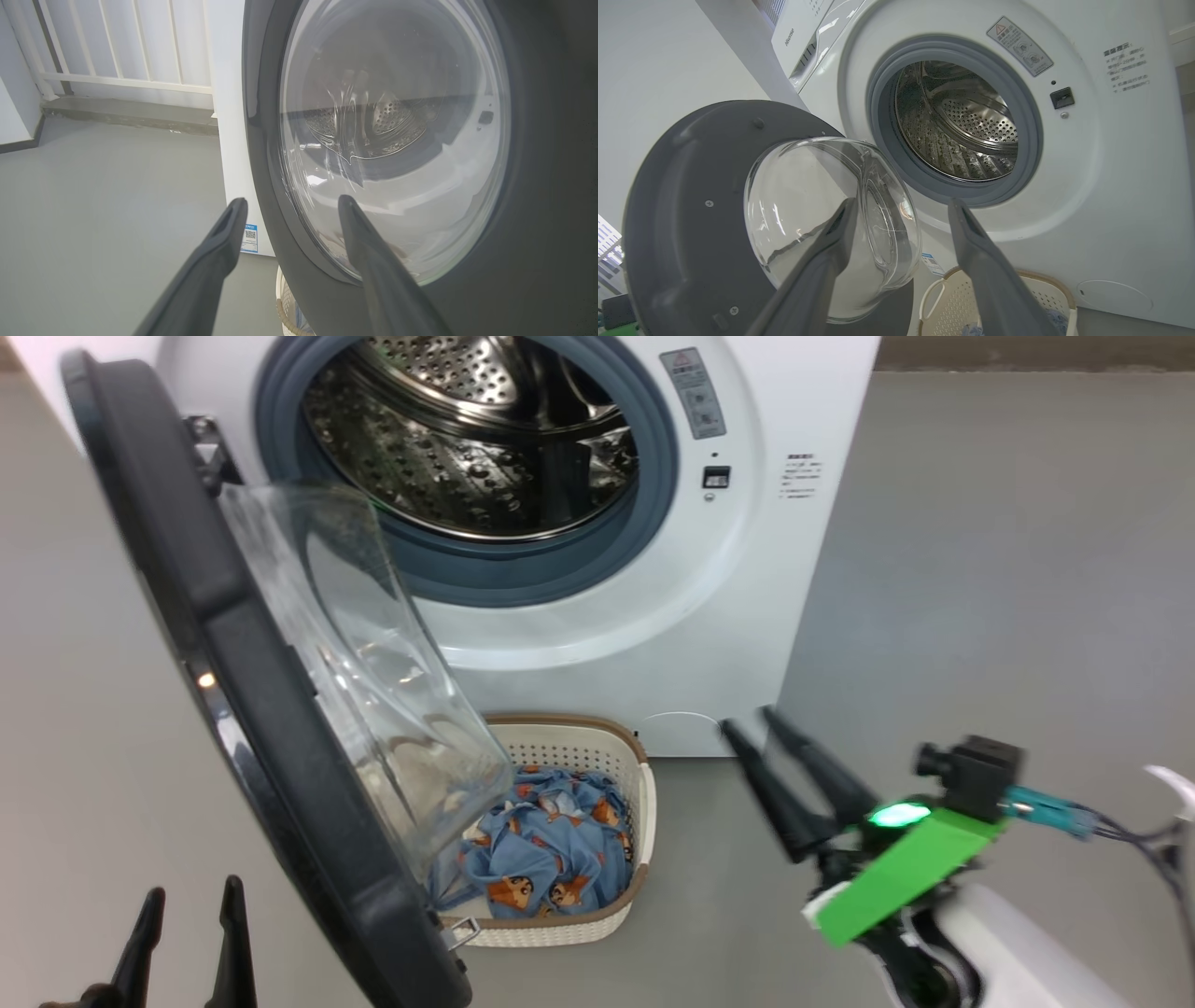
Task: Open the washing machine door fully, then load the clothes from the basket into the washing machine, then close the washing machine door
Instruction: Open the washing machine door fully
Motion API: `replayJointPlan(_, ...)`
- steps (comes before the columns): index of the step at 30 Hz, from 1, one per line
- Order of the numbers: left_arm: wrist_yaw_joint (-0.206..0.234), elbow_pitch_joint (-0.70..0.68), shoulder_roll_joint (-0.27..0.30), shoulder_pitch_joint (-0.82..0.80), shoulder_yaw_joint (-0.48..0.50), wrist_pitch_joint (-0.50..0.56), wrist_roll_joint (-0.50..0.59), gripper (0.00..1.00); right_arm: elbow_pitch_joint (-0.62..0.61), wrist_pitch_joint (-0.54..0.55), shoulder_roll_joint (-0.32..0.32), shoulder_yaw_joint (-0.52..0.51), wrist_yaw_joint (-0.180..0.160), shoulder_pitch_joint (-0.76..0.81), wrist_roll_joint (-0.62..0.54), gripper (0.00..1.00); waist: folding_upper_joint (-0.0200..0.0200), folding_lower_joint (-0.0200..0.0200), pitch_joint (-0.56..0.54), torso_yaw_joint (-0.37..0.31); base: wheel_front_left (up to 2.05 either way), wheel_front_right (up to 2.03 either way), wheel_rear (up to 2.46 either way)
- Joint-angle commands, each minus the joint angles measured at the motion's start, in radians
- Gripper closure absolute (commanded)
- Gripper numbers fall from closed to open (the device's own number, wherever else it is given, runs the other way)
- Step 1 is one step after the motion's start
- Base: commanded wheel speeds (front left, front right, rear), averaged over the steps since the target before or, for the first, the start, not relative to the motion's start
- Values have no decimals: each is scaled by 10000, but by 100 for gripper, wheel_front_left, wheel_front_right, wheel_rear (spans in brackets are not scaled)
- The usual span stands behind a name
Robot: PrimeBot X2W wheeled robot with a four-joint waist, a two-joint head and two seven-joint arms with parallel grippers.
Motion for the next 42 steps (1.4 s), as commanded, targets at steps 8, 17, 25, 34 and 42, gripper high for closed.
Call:
replayJointPlan(8, -82, -271, 160, 164, 421, -65, 114, 0, -724, -118, 535, -2933, 17, 2016, -3769, 0, 0, 0, -196, -437, 0, 0, 0)
replayJointPlan(17, -92, -222, 160, 430, 462, -65, 175, 0, -983, -119, 1139, -4799, 17, 3347, -6524, 0, 0, 0, -497, -634, 0, 0, 0)
replayJointPlan(25, -111, -238, 160, 611, 493, -65, 179, 0, -1005, -119, 1619, -5869, 17, 4171, -7558, 0, 0, 0, -674, -811, 0, 0, 0)
replayJointPlan(34, -162, -223, 160, 734, 538, -65, 222, 0, -702, -120, 1805, -6418, 17, 4403, -7927, 0, 0, 0, -682, -981, 0, 0, 0)
replayJointPlan(42, -196, -192, 160, 774, 561, -65, 229, 0, -626, -120, 1795, -6618, 17, 4384, -7968, 0, 0, 0, -728, -959, 0, 0, 0)
